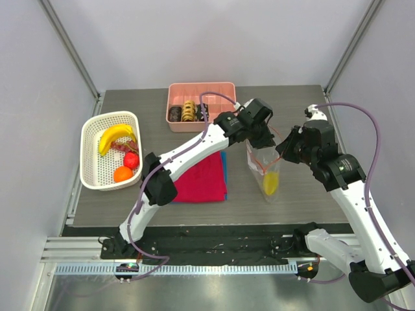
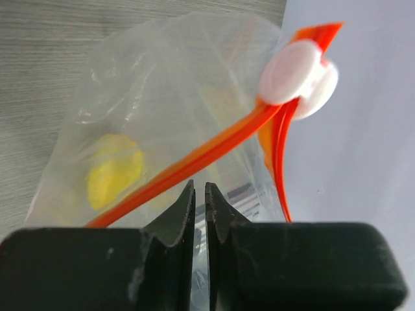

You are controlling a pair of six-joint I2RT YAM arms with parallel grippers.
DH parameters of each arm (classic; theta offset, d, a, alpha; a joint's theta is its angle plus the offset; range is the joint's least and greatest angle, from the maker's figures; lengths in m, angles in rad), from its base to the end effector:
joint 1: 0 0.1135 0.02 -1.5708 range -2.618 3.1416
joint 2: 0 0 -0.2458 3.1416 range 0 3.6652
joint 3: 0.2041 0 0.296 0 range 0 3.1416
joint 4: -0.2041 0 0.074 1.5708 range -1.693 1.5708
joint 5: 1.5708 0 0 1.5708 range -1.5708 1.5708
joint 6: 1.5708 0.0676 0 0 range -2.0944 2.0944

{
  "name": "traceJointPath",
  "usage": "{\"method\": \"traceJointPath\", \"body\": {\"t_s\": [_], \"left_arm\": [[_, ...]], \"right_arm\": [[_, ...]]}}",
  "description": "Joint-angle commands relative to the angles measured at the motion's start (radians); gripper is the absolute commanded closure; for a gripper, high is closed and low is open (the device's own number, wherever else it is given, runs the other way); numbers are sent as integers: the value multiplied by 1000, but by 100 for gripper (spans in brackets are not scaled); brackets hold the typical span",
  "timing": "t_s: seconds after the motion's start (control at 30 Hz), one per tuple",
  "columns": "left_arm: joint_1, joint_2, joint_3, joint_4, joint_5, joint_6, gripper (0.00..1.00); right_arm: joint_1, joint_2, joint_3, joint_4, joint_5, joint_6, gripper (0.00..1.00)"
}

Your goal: Open the zip-top bag and remove the fake food

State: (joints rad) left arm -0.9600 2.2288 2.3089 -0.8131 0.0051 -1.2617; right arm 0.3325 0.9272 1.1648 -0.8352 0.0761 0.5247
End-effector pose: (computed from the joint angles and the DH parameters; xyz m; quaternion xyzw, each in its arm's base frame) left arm 0.3207 -0.4587 0.2962 -0.1363 0.9033 -0.3655 0.1785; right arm 0.2446 0.0790 0.3571 0.1025 0.8775 0.1636 0.4390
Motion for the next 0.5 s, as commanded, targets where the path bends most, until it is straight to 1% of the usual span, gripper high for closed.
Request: {"method": "traceJointPath", "body": {"t_s": [0.0,0.1,0.17,0.23,0.33,0.4,0.47], "left_arm": [[-11,9,69,-87,-54,-42,91],[-11,18,53,-80,-48,-42,92],[-13,20,57,-95,-85,-10,92],[-14,8,25,-83,-106,5,93],[-25,0,7,-69,-174,79,93],[-26,-8,-15,-14,-174,168,94],[-37,-34,-49,29,-191,244,91]], "right_arm": [[5,-18,4,85,4,57,99],[5,-14,9,102,5,70,99],[3,-13,10,117,5,83,99],[4,-16,13,123,11,86,99],[4,-14,6,142,-10,98,99],[4,-13,-4,165,-22,116,99],[4,-5,-14,186,-41,129,99]]}}
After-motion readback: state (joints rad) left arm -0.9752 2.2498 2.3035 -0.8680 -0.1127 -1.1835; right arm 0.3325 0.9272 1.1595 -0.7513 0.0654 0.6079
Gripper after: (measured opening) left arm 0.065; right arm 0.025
